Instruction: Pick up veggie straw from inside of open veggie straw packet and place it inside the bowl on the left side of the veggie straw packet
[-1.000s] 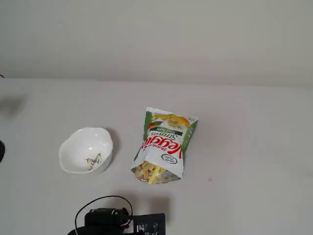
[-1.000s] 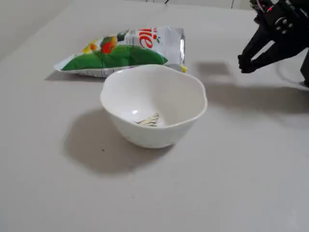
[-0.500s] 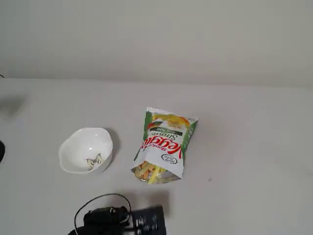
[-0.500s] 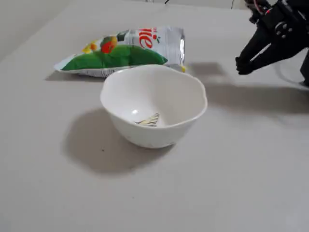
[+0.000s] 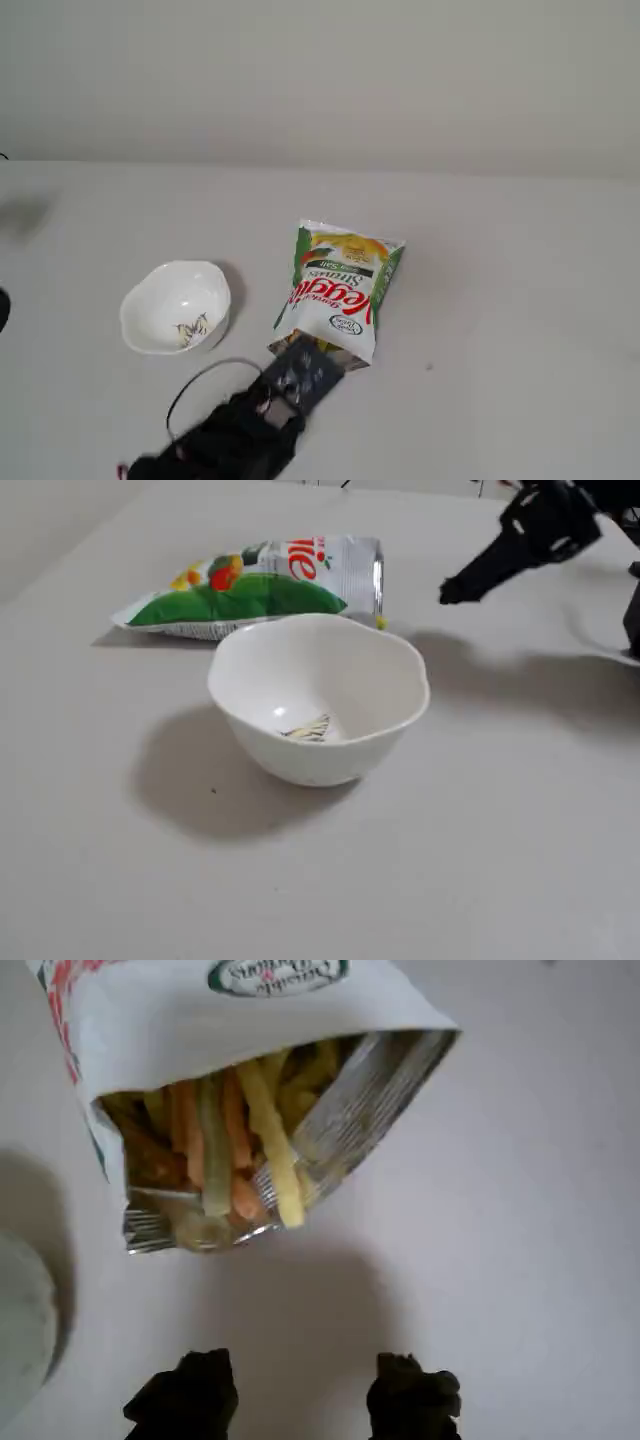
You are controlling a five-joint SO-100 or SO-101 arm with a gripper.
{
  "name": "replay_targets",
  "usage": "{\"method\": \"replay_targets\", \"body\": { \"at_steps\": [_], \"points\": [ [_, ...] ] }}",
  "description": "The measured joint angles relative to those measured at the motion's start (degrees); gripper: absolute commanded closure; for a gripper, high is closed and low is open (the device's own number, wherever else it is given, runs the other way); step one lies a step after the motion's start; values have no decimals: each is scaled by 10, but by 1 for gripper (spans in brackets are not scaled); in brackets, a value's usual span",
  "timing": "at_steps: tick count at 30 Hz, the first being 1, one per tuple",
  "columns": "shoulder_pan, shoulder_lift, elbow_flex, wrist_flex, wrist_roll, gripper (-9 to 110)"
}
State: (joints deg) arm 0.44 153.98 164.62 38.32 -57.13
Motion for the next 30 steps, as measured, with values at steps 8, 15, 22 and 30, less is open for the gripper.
{"method": "replay_targets", "body": {
  "at_steps": [8, 15, 22, 30],
  "points": [
    [0, -266, -184, -59, -11, 83],
    [0, -409, -255, -95, -19, 83],
    [0, -474, -264, -123, -21, 83],
    [0, -472, -264, -100, -31, 83]
  ]
}}
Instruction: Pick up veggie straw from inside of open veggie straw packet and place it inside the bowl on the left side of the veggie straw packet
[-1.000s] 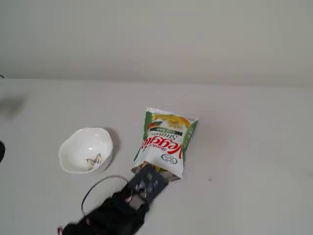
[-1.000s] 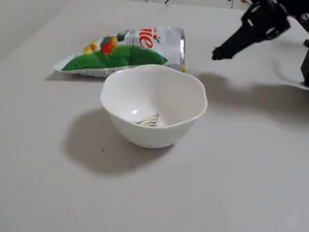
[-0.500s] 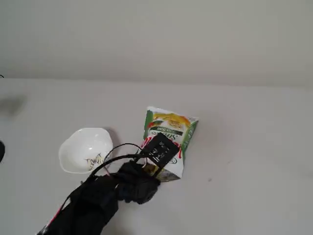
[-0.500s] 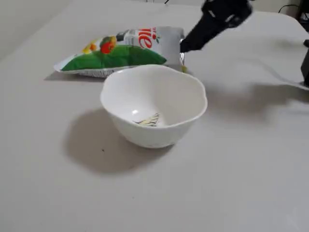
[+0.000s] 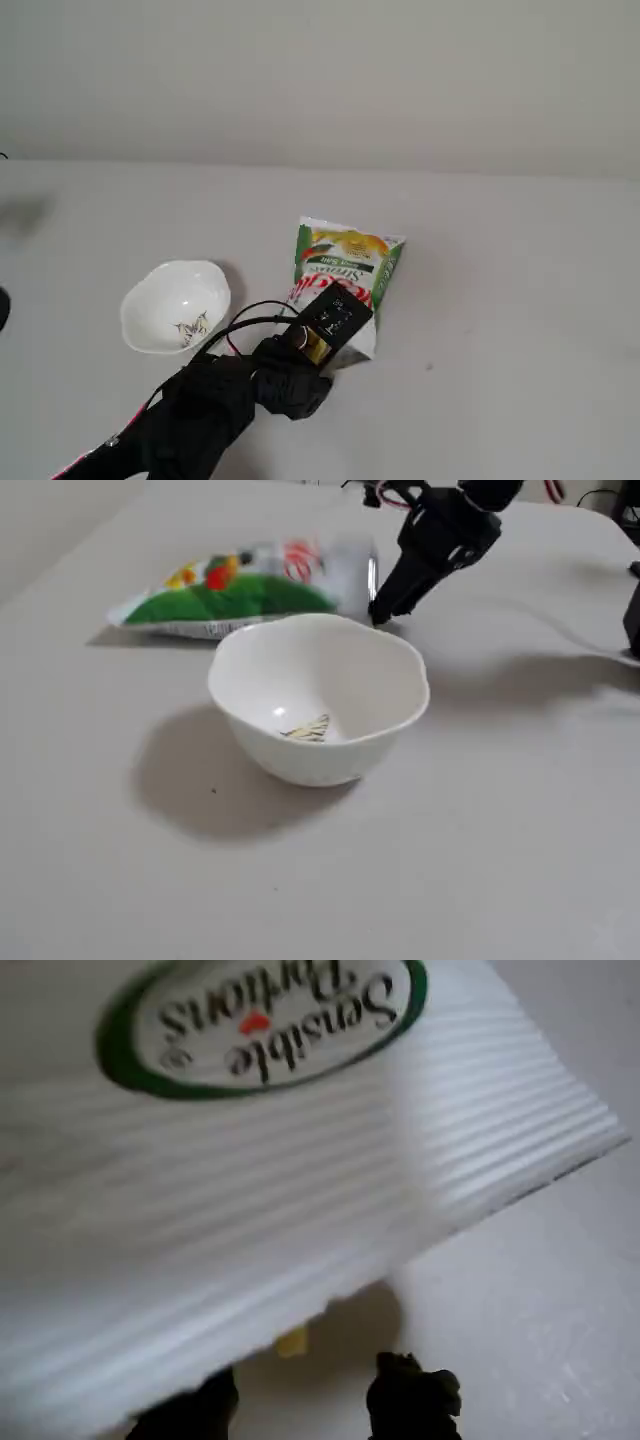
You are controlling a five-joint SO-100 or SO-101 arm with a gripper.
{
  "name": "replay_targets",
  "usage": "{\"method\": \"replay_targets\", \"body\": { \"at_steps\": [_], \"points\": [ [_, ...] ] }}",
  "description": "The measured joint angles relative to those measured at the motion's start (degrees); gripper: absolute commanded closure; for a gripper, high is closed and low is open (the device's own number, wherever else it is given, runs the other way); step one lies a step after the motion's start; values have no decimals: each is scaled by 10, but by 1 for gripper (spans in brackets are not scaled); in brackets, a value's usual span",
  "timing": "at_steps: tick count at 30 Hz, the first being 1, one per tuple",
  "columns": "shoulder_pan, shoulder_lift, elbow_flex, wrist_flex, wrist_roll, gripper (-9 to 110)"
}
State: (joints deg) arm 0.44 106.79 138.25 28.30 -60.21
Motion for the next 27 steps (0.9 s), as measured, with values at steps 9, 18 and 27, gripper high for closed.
{"method": "replay_targets", "body": {
  "at_steps": [9, 18, 27],
  "points": [
    [-8, 41, -1, 29, -4, 84],
    [-14, -11, -55, 18, -4, 84],
    [-5, -58, -73, -5, -11, 85]
  ]
}}
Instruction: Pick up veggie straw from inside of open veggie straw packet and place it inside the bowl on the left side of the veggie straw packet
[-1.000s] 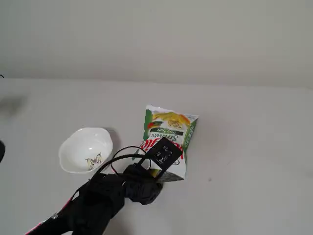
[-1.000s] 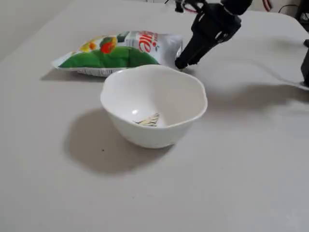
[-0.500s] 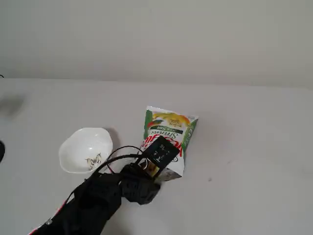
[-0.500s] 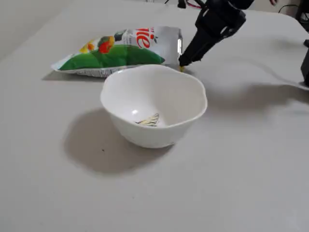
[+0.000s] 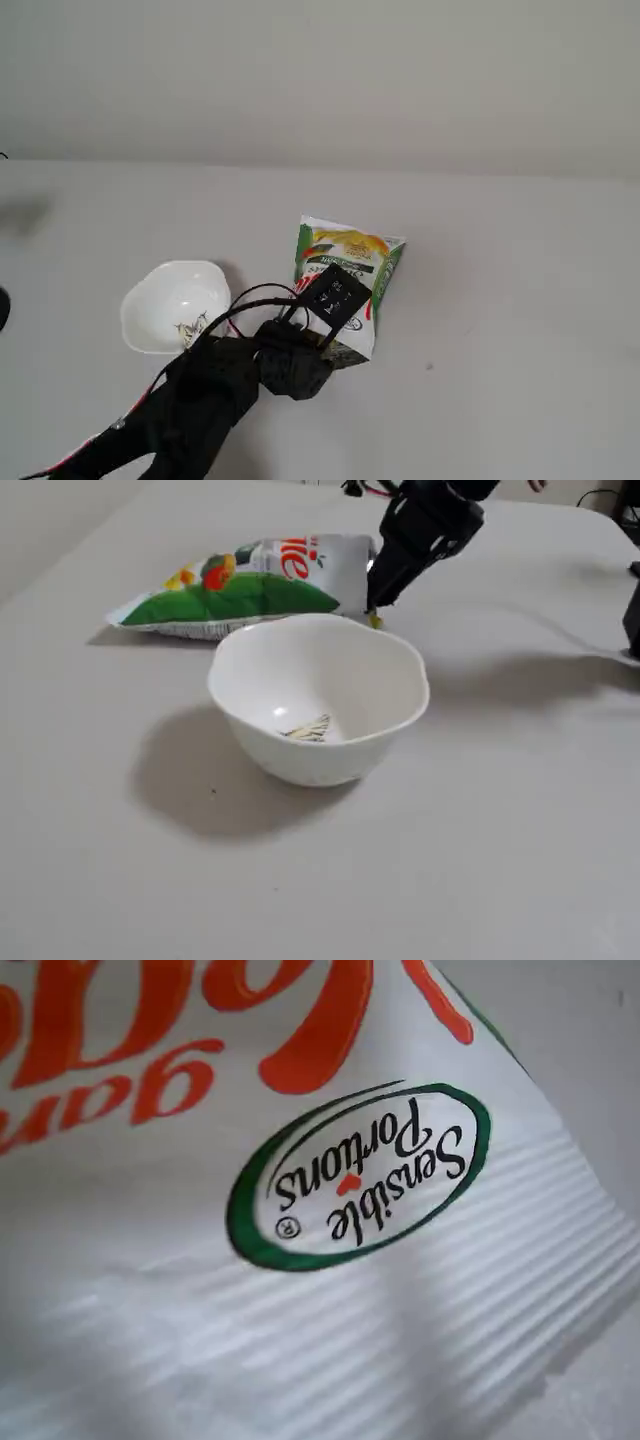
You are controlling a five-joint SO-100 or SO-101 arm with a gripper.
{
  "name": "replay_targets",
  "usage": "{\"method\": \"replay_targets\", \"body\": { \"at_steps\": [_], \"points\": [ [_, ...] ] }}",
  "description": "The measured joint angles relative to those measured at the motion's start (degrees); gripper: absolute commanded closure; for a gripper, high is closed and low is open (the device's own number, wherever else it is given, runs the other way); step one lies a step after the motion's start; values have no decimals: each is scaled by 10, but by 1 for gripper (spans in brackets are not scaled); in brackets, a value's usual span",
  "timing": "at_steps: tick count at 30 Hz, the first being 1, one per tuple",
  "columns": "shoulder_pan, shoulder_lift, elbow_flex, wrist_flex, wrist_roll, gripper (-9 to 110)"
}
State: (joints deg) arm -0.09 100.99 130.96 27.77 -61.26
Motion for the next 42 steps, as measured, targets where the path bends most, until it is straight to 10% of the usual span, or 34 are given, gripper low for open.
{"method": "replay_targets", "body": {
  "at_steps": [19, 42],
  "points": [
    [0, -67, -34, 11, -12, 101],
    [-195, 253, -71, 576, -3, 101]
  ]
}}
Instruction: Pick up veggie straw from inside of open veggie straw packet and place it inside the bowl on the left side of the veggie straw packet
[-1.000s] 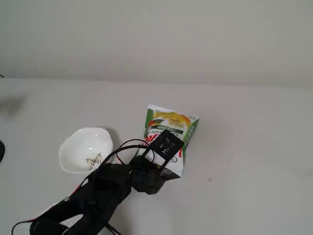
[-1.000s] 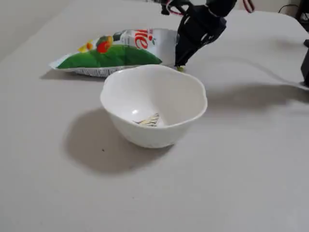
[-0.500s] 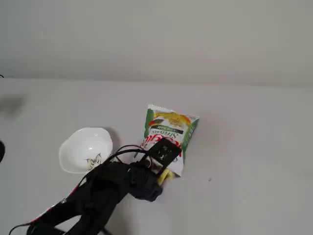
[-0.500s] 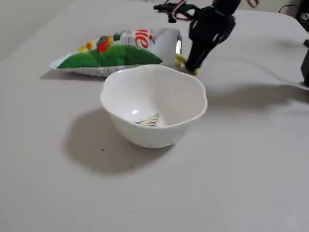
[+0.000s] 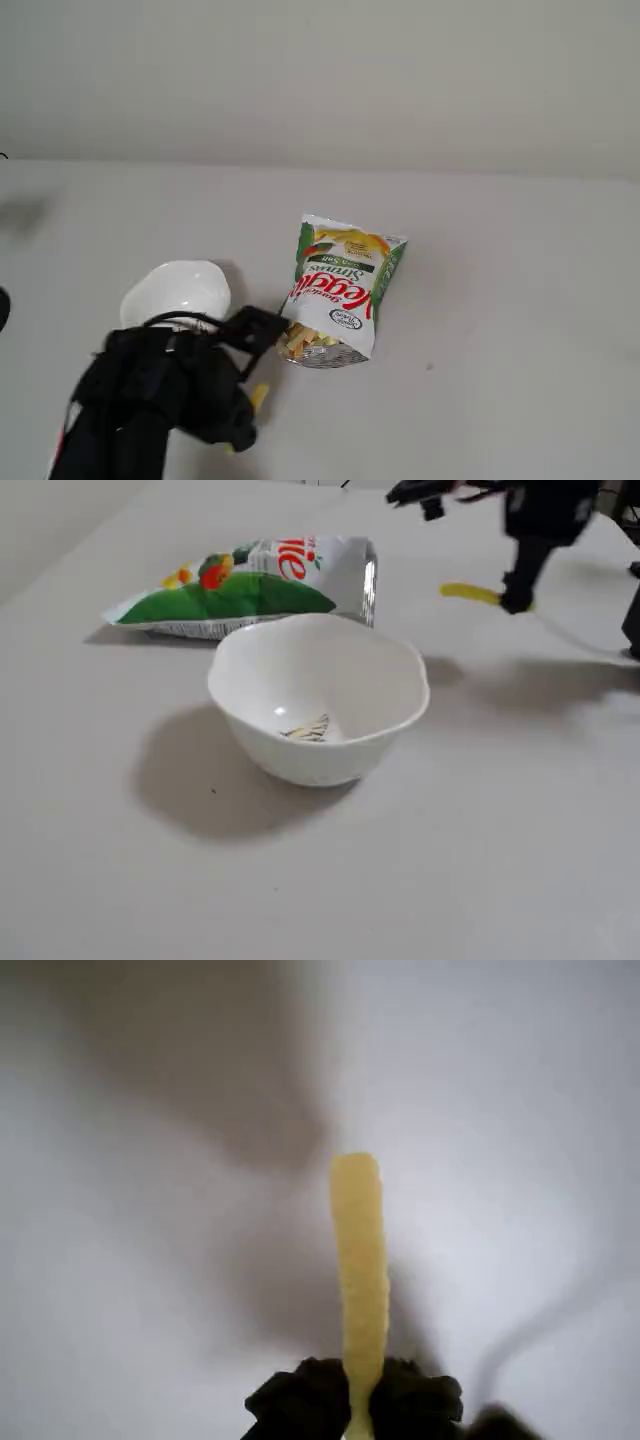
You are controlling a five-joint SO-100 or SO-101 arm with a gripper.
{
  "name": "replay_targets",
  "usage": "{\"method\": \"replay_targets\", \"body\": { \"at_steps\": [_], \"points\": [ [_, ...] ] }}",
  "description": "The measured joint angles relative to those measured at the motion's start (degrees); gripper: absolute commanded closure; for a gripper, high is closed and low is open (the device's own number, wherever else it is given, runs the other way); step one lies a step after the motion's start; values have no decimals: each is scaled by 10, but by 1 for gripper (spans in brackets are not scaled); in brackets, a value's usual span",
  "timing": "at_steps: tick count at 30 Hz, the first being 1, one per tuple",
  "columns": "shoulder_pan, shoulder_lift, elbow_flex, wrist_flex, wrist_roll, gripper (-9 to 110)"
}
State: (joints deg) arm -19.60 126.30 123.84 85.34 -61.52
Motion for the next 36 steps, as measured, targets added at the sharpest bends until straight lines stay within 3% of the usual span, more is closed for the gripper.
{"method": "replay_targets", "body": {
  "at_steps": [4, 11, 21, 31, 36],
  "points": [
    [-151, -37, -109, 48, 65, 101],
    [-239, -258, -389, 129, 86, 101],
    [-216, -572, -773, 160, 37, 101],
    [-164, -705, -911, 161, -3, 100],
    [-142, -721, -925, 161, -13, 90]
  ]
}}
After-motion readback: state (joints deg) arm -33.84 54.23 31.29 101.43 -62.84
